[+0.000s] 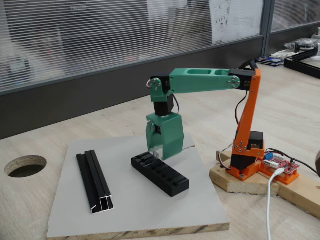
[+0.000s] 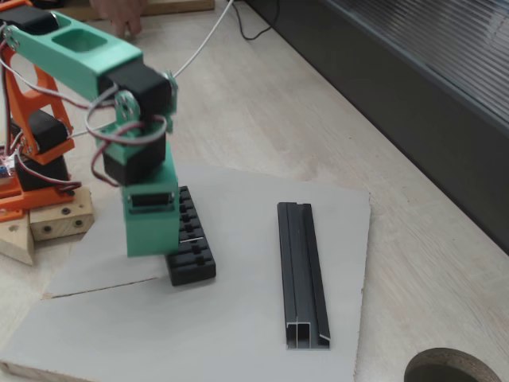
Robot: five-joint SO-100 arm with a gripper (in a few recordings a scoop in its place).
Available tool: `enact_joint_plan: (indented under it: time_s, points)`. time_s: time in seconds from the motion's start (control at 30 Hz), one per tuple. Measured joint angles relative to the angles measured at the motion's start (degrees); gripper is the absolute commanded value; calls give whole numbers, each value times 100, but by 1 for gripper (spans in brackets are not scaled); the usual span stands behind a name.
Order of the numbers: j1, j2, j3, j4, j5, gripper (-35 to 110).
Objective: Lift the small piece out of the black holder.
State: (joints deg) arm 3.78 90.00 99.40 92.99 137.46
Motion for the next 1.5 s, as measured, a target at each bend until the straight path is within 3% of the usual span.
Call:
enact_joint_plan:
  time_s: [1.5]
  points:
    - [-44, 97, 0, -439, -9, 47]
